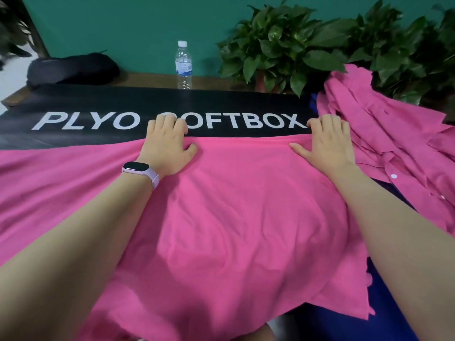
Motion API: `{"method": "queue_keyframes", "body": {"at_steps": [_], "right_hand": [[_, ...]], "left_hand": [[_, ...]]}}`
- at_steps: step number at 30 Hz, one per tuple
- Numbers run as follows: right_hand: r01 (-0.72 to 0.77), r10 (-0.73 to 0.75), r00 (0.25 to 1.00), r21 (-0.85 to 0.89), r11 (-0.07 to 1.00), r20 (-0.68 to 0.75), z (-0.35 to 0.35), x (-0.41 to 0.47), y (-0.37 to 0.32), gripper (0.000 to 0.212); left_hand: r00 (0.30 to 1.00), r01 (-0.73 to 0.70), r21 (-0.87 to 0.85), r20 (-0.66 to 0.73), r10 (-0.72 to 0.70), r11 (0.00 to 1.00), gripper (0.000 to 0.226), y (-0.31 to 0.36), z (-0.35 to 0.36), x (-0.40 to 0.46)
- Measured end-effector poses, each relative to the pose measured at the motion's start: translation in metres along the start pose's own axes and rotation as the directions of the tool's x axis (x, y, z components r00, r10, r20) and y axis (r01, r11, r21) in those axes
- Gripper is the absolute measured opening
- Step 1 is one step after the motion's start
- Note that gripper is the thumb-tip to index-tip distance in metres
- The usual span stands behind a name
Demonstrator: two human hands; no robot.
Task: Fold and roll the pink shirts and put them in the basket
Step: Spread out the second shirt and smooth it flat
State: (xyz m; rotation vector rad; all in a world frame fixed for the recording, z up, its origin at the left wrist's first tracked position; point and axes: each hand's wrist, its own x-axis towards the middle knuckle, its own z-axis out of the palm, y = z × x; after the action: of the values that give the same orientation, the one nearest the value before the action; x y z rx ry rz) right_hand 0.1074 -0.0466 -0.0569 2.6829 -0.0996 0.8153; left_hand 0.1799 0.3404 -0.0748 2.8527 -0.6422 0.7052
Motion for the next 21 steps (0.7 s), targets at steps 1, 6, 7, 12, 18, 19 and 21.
{"method": "queue_keyframes", "body": {"at_steps": [1,6,7,12,18,19,21], "right_hand": [[0.023,-0.024,1.0,-0.038,0.999,-0.003,-0.002,0.001,-0.002,0.058],[0.076,-0.03,0.937,-0.12,0.99,0.348,-0.034,0.008,-0.04,0.021],[0.006,0.031,0.903,-0.086,0.996,0.428,-0.044,0.009,-0.055,0.026],[-0.089,-0.048,0.93,0.35,0.932,0.364,-0.104,-0.012,-0.161,0.033],[-0.061,-0.281,0.871,0.655,0.753,0.404,-0.142,-0.072,-0.259,0.055],[-0.045,-0.293,0.856,0.627,0.778,0.425,-0.141,-0.077,-0.26,0.061],[-0.024,-0.3,0.837,0.579,0.815,0.457,-0.138,-0.08,-0.258,0.069]], "left_hand": [[0.999,-0.028,0.044,-0.043,0.03,0.999,0.032,0.003,-0.004,-0.002],[0.986,0.114,0.084,0.112,-0.123,0.99,0.027,0.021,-0.016,-0.014],[0.98,0.132,0.063,0.145,-0.139,0.989,0.027,0.024,-0.016,-0.018],[0.956,0.146,-0.015,0.259,-0.137,0.989,0.042,0.035,-0.037,-0.057],[0.887,0.119,-0.135,0.459,-0.044,0.984,0.064,0.007,-0.088,-0.143],[0.892,0.167,-0.101,0.44,-0.107,0.981,0.07,-0.003,-0.096,-0.162],[0.863,0.296,-0.017,0.434,-0.26,0.955,0.079,-0.031,-0.113,-0.194]]}}
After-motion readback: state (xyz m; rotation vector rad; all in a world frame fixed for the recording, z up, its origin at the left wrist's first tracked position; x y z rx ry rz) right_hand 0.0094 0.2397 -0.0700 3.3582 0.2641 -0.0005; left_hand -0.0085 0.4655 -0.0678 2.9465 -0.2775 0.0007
